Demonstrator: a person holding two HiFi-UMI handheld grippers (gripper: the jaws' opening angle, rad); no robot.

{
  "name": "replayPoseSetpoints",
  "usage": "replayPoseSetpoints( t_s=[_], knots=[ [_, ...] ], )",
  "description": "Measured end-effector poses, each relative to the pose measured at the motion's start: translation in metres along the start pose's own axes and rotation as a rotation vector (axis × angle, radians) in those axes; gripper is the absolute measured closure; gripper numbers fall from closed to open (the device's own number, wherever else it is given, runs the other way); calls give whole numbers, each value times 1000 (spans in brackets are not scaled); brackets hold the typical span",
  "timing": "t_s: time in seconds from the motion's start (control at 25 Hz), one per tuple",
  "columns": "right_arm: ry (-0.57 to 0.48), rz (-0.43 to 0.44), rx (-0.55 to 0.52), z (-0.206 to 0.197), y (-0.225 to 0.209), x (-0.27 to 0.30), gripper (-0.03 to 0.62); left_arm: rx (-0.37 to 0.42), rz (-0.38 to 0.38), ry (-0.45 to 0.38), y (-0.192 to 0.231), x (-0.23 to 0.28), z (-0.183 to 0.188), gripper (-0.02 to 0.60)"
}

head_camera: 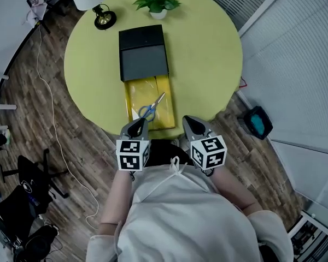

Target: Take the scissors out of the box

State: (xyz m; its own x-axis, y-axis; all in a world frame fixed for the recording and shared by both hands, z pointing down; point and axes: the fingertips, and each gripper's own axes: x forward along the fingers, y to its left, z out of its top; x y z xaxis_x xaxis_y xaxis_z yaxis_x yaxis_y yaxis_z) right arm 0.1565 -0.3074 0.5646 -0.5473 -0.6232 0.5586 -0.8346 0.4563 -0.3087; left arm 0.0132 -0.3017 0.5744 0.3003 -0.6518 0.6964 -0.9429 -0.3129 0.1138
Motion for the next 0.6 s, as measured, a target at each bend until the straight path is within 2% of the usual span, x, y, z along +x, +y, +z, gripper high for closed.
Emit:
replayPoseSetpoints(
  t_s=[0.24, 0.4, 0.6],
  knots=[
    [57, -35, -9, 1, -10, 35, 594, 108, -10, 203, 19, 48, -20, 570],
    [94, -39, 16, 2, -17, 49, 594, 169, -75, 339, 20, 74, -34, 508],
    [124, -35, 37, 3, -19, 70, 594, 237, -120, 440, 23, 98, -44, 463]
  ],
)
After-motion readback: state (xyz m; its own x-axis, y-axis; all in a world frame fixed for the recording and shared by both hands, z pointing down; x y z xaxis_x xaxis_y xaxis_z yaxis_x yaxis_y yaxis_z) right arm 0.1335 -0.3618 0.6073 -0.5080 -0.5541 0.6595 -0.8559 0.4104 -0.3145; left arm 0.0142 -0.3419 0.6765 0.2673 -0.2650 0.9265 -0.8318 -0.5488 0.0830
